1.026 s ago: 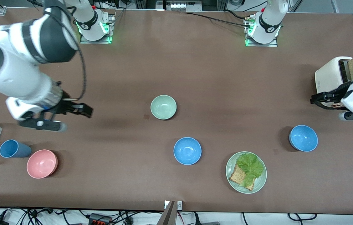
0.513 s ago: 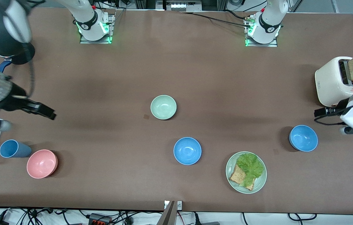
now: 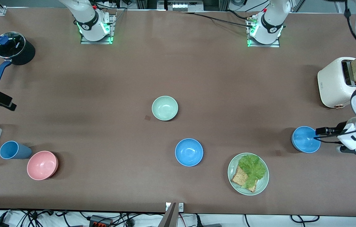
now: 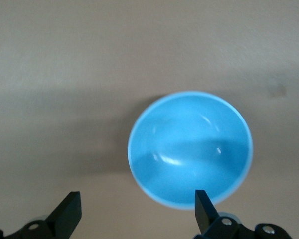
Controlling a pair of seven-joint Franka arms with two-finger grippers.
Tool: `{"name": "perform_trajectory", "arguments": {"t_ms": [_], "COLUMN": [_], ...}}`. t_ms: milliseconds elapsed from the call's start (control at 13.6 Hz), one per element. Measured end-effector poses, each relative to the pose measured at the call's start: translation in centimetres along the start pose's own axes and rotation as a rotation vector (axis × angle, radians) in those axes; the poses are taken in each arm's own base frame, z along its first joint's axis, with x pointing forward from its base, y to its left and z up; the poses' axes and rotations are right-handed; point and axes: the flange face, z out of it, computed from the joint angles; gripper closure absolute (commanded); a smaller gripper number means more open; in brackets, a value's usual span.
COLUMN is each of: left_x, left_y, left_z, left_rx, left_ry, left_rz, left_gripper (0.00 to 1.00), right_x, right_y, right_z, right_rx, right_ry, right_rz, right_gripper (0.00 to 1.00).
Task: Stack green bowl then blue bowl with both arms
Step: 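Lower the left gripper and grasp the blue bowl rim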
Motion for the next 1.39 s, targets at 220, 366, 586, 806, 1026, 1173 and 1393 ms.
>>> {"name": "perform_trajectory", "arguments": {"t_ms": [220, 366, 586, 806, 1026, 1173, 1393], "left_x": [0.7, 0.7, 0.7, 0.7, 0.6, 0.5, 0.8], "left_y": [-0.1, -0.2, -0.2, -0.9, -2.2, -2.4, -1.6], "left_z": [2.9, 3.5, 3.6, 4.1, 6.0, 6.9, 6.9], "left_rx": [0.002, 0.001, 0.002, 0.003, 0.009, 0.006, 0.000], "left_ry": [0.021, 0.017, 0.023, 0.034, 0.065, 0.066, 0.068], "left_rz": [0.002, 0.002, 0.040, 0.087, 0.127, 0.131, 0.148], "left_gripper": [0.20, 0.31, 0.54, 0.55, 0.66, 0.81, 0.99], "right_x": [-1.0, -1.3, -1.7, -2.9, -4.3, -4.7, -4.7], "right_y": [-0.3, -0.2, 0.1, 0.2, 0.3, 0.5, 0.4], "right_z": [0.2, 1.0, 2.6, 3.6, 3.3, 3.0, 3.0], "right_rx": [-0.013, -0.016, -0.017, -0.012, -0.010, -0.023, -0.027], "right_ry": [-0.027, -0.062, -0.098, -0.100, -0.096, -0.091, -0.091], "right_rz": [-0.012, -0.009, -0.006, -0.007, -0.011, -0.018, -0.024], "right_gripper": [0.00, 0.00, 0.00, 0.00, 0.00, 0.00, 0.00]}}
